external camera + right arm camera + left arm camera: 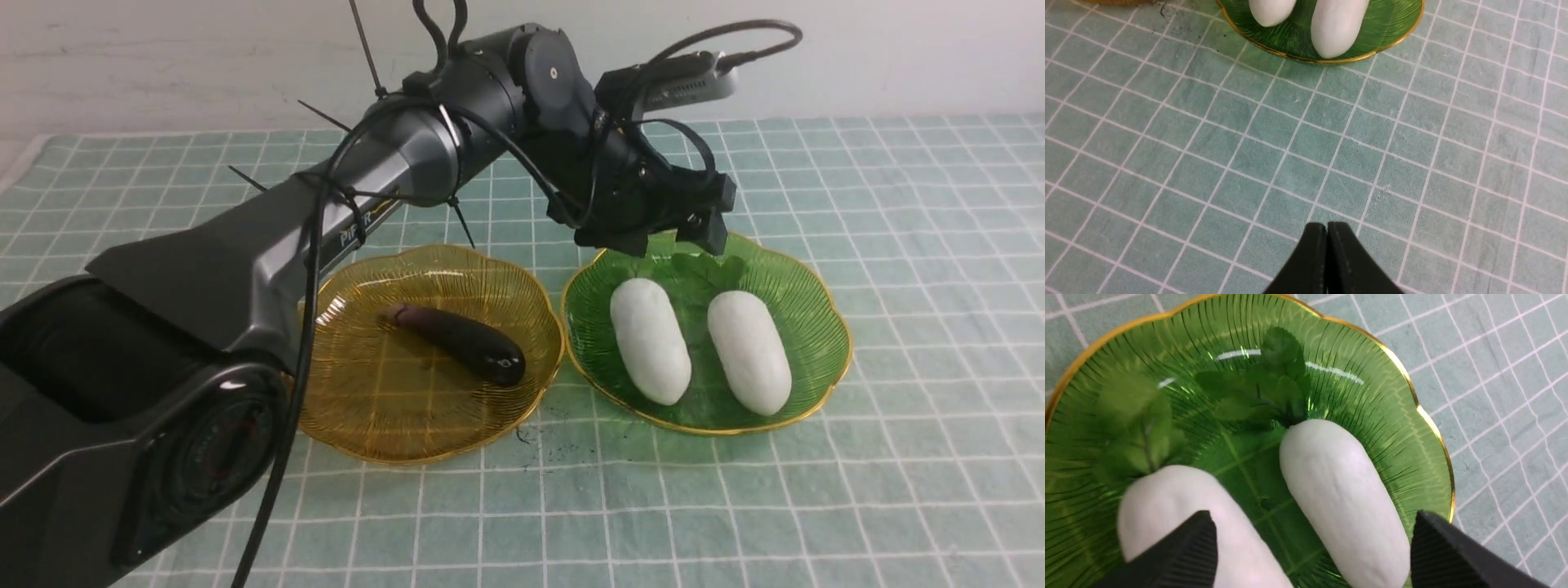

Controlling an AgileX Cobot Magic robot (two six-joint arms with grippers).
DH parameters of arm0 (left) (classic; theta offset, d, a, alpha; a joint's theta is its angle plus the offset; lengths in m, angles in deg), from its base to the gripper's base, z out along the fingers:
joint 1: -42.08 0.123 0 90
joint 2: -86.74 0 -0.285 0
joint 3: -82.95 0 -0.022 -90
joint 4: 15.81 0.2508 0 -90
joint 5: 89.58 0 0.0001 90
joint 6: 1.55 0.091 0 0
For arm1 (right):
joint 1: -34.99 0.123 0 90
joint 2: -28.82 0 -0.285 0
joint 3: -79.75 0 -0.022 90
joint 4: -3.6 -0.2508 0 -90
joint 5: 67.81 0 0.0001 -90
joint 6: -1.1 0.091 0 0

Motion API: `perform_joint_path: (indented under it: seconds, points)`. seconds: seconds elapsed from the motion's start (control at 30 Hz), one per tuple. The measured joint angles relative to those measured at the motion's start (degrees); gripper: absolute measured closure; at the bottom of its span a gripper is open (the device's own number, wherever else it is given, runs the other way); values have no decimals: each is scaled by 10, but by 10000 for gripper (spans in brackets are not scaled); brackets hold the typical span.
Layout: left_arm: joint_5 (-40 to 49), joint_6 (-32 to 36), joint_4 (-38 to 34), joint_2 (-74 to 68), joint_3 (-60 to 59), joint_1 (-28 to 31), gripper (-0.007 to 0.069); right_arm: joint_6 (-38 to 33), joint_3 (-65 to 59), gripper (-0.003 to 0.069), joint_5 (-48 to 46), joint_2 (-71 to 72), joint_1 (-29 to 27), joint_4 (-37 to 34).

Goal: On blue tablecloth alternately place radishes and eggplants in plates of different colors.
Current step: 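Pick up the eggplant and place it in the yellow plate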

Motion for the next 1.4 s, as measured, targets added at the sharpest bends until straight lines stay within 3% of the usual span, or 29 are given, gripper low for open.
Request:
perform_joint_path:
  seconds: [0.1, 0.2, 0.33, 0.37, 0.43, 0.53, 0.77, 0.93, 1.0, 1.17, 1.4]
  points:
    - [14, 0, 1, 20, 4, 9, 60, 12, 0, 674, -1, 0, 0, -2]
    - [51, 0, 26, 67, 20, 35, 152, 21, 0, 674, 6, 0, 0, -8]
    - [154, 21, 103, 149, 47, 92, 396, 25, 0, 674, 47, 0, 0, -25]
    - [159, 23, 107, 152, 47, 95, 409, 25, 0, 674, 50, 0, 0, -26]
    - [183, 40, 154, 187, 40, 134, 552, 25, 0, 674, 78, 0, 0, -35]
    - [184, 45, 182, 234, -26, 182, 616, 25, 0, 674, 103, 0, 0, -38]
    - [192, 49, 215, 313, -295, 289, 632, 25, 0, 674, 105, 0, 0, -38]
    - [188, 9, 206, 288, -354, 356, 632, 25, 0, 674, 104, 0, 0, -38]
    - [142, -23, 177, 263, -359, 384, 632, 25, 0, 674, 104, 0, 0, -38]
    - [58, -30, 126, 223, -359, 385, 599, 25, 0, 674, 104, 0, 0, -38]
    - [-26, -25, 104, 178, -339, 367, 461, 25, 0, 674, 104, 0, 0, -39]
